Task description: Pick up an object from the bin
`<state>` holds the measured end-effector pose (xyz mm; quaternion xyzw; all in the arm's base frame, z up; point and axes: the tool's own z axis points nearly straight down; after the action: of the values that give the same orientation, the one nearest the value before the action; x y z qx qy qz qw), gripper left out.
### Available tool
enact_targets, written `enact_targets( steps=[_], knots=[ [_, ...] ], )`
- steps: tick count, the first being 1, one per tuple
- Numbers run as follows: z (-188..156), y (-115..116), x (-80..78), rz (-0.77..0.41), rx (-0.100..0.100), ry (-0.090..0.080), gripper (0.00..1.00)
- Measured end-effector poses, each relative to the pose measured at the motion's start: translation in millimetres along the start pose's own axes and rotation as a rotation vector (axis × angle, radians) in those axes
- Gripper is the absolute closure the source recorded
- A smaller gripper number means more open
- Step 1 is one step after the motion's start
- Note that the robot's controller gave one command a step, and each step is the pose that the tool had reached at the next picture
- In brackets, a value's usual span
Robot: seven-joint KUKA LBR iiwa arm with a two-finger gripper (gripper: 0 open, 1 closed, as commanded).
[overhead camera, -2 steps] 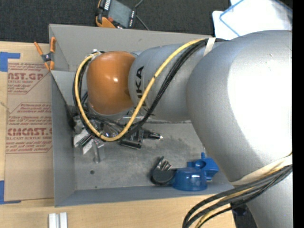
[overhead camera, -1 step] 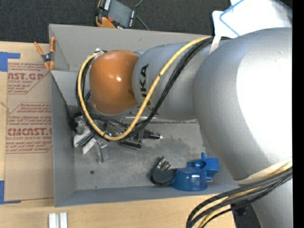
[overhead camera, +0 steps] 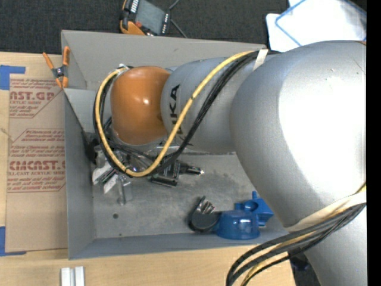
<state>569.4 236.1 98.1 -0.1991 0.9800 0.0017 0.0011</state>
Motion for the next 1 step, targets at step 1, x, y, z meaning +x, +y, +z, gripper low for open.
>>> enact_targets(
  steps=[1],
  knots=[
    [6.6,-1.8,0.6,-0.190,0.000,-0.007,0.00]
  ],
)
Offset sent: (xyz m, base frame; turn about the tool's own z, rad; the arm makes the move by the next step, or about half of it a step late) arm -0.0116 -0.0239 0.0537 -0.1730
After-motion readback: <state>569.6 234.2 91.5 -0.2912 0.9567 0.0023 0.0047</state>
